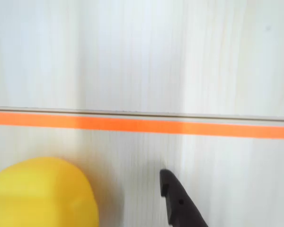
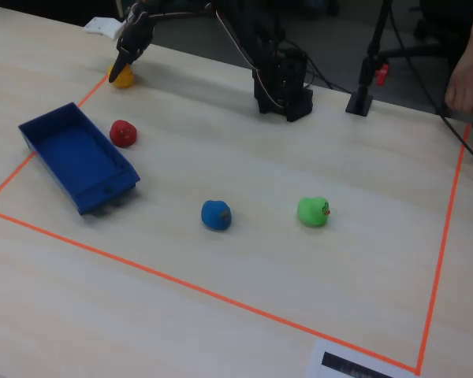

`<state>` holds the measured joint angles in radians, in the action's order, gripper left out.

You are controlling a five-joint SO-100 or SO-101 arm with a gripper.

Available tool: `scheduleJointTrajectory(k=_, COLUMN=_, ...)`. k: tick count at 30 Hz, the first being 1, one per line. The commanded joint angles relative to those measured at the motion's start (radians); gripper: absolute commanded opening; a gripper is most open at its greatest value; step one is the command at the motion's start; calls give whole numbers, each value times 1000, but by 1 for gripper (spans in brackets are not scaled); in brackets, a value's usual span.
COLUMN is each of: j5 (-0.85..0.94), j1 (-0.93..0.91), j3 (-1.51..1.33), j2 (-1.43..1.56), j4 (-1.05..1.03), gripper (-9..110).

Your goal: Grasp yellow duck and put it into box.

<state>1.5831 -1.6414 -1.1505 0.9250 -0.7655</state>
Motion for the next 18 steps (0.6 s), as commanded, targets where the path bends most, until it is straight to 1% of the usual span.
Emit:
scheduleJointTrajectory(k=1, j5=15, j1=15, j3=-18, j2=49, j4=51, gripper=56)
scheduleJointTrajectory(k=3, j5=35, j1=25, j3=-18, j2=49, j4=51, gripper=51)
scheduleJointTrajectory(k=4, j5=52, j1=31, j3=-18, j2=49, j4=52, gripper=45)
scheduleJointTrajectory(k=5, j5=72, j1=37, j3=-18, j2=49, j4=58, gripper=33)
scheduleJointTrajectory(k=6, j5=87, j1=43, j3=-18, j2=49, j4=74, gripper=16)
scheduleJointTrajectory(k=7, j5=103, j1=51, j3=-18, j2=46, j4=89, gripper=8)
scheduleJointTrajectory(k=9, j5=137, j1=64, j3=-21, j2=41, j4=140, gripper=0)
scheduleJointTrajectory(k=11, j5=137, j1=74, j3=-21, j2=38, j4=195, gripper=0)
scheduleJointTrajectory(k=14, j5=124, j1=80, j3=32, j2=31, j4=172, gripper=0)
scheduleJointTrajectory(k=16, j5=48, j1=83, j3=110, j2=32, j4=71, gripper=0)
scheduleJointTrajectory(k=18, j5=-67, j1=103, j3=187, j2=71, j4=-84, gripper=0)
